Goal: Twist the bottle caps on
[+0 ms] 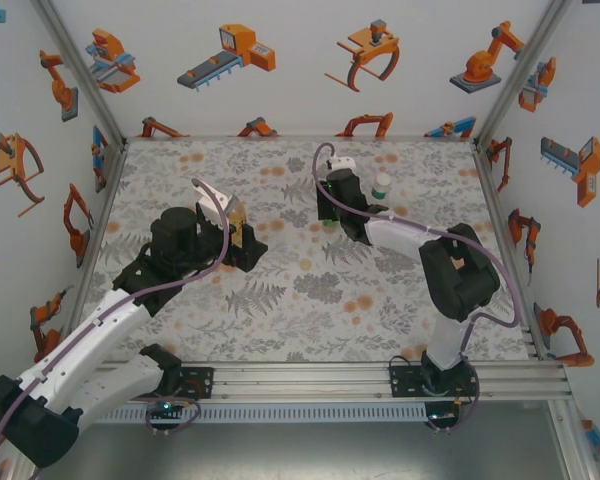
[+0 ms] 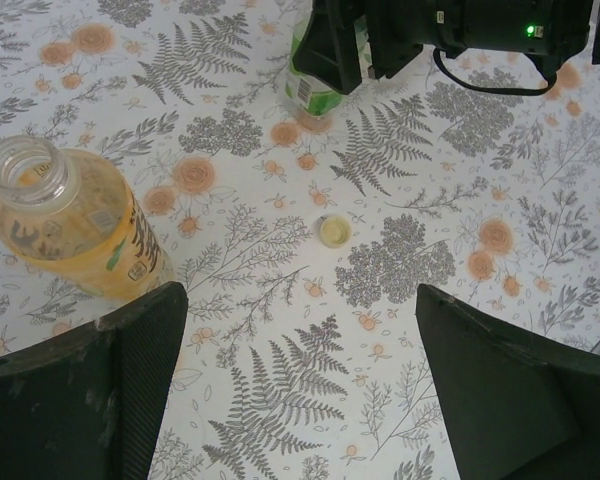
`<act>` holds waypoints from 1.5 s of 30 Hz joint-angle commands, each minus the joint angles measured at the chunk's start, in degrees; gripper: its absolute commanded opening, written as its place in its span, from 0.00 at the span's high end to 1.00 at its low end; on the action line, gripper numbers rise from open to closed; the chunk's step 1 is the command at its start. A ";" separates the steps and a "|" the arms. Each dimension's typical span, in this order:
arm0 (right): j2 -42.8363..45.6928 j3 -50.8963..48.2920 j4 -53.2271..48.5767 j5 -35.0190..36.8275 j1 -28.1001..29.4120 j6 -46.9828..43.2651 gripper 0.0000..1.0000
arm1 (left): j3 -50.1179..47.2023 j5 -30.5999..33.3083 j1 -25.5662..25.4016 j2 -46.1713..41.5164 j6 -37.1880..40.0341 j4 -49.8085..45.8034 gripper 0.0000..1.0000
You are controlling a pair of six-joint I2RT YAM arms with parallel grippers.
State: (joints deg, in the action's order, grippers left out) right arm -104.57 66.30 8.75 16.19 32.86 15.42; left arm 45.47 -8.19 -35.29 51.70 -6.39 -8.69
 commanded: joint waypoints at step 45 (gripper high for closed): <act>17.56 -9.25 12.26 -37.83 8.69 -8.57 0.33 | 6.73 -1.91 7.34 -5.67 -4.23 -11.09 0.13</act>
State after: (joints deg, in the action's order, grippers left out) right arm -85.10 58.15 6.87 -15.40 39.53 11.44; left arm 50.00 -9.04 -28.34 48.40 -8.56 -16.93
